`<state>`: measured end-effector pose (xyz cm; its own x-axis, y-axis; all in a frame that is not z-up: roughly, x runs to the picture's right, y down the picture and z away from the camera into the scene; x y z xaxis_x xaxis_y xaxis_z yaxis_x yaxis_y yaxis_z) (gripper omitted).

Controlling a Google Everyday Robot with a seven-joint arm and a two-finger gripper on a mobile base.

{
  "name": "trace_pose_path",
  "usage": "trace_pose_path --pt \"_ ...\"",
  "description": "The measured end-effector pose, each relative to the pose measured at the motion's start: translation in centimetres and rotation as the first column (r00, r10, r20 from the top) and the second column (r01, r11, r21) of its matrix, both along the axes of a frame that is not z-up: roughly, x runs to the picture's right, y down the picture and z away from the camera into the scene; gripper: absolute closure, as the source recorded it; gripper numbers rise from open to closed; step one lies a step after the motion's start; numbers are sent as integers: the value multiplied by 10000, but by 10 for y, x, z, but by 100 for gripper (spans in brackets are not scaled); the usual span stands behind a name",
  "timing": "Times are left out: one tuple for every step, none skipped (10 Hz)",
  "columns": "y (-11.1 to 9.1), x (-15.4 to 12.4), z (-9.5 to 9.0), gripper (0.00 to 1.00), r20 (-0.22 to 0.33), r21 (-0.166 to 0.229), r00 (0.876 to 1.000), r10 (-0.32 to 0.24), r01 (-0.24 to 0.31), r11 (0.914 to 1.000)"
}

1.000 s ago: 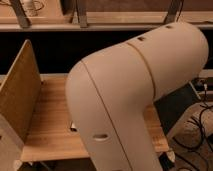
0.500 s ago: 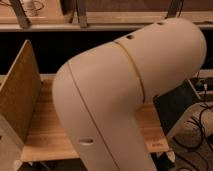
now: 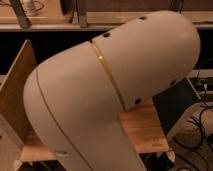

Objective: Place the white sponge in the ceramic cup

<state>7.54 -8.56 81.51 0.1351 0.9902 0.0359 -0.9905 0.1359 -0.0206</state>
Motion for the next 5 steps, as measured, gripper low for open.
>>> trace_pose_path --pt "0 0 0 100 -5 -2 10000 -2 2 10000" --pt "0 0 0 100 -14 -10 10000 -8 8 10000" --pt "1 0 1 100 -12 -16 10000 -20 20 10000" --pt "8 4 3 100 -68 -154 10000 -8 7 9999" --pt "21 12 5 100 -190 -394 9998 90 -97 9992"
